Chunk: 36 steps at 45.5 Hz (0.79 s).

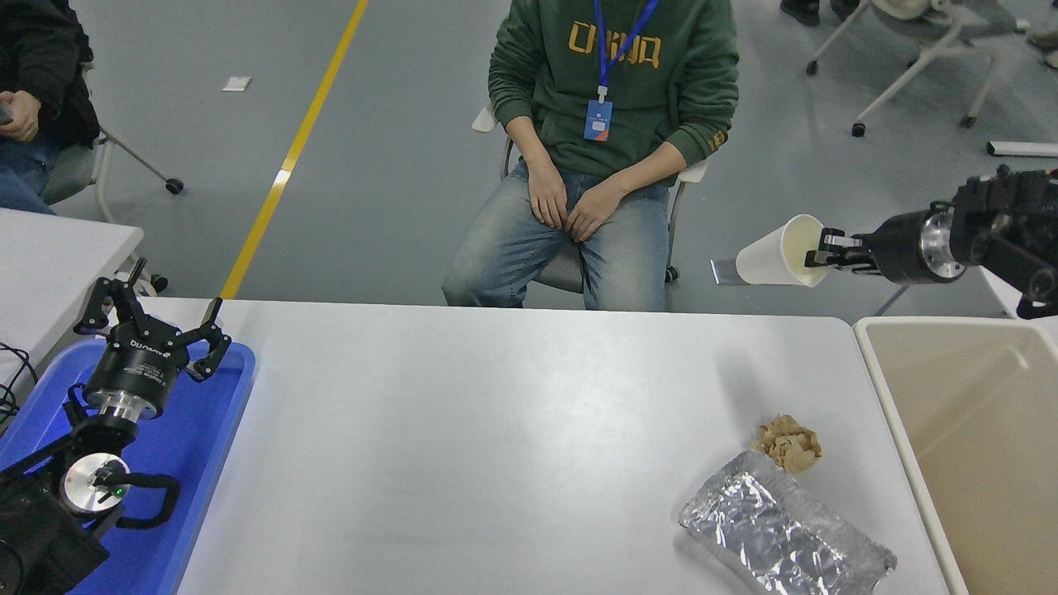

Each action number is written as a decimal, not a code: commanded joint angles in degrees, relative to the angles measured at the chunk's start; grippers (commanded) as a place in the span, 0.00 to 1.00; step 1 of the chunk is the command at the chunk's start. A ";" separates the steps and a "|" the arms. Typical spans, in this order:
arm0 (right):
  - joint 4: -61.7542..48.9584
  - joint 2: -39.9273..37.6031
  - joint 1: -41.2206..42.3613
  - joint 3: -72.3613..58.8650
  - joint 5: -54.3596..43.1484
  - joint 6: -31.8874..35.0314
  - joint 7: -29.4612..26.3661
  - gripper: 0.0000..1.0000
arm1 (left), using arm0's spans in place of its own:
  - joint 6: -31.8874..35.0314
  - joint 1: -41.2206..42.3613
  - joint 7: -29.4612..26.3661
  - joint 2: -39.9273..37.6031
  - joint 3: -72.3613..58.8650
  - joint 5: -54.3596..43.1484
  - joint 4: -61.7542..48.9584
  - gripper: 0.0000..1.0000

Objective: Clean the table surface

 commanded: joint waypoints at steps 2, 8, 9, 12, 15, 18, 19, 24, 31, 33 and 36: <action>13.33 -8.73 1.51 5.88 -0.05 -2.72 -6.68 0.00 | -0.04 0.00 0.08 0.00 0.00 0.00 0.00 1.00; 18.25 -12.07 1.51 5.88 -0.66 -3.42 -7.65 0.00 | -0.04 -0.09 0.08 0.00 0.00 0.00 0.00 1.00; 19.04 -12.69 1.51 5.79 -0.75 -3.51 -7.91 0.00 | -0.04 -0.09 0.08 0.00 0.00 0.00 0.00 1.00; 21.76 -14.53 1.59 5.70 -0.84 -3.60 -8.53 0.00 | 0.05 -0.09 -0.01 0.00 0.00 0.00 0.00 1.00; 23.61 -16.29 1.77 5.61 -1.01 -3.60 -8.97 0.00 | -0.04 -0.09 0.08 0.00 0.00 0.00 0.00 1.00; 24.06 -17.52 1.94 5.61 -2.33 -3.60 -9.23 0.00 | -0.04 -0.09 0.08 0.00 0.00 0.00 0.00 1.00; 24.14 -17.88 1.94 5.70 -3.03 -3.60 -9.23 0.00 | -0.04 -0.09 0.08 0.00 0.00 0.00 0.00 1.00; 26.07 -20.95 1.94 5.61 -5.14 -3.51 -9.23 0.00 | -0.04 -0.09 0.08 0.00 0.00 0.00 0.00 1.00; 30.30 -27.10 3.09 5.61 -9.44 -2.90 -9.23 0.00 | -0.04 -0.09 0.08 0.00 0.00 0.00 0.00 1.00; 30.39 -28.16 3.09 5.70 -10.50 -2.63 -9.23 0.00 | -0.04 -0.09 0.08 0.00 -0.09 0.00 0.00 1.00; 30.12 -29.13 3.09 5.61 -11.29 -2.54 -9.23 0.00 | -0.04 -0.09 0.08 0.00 -0.09 0.00 0.00 1.00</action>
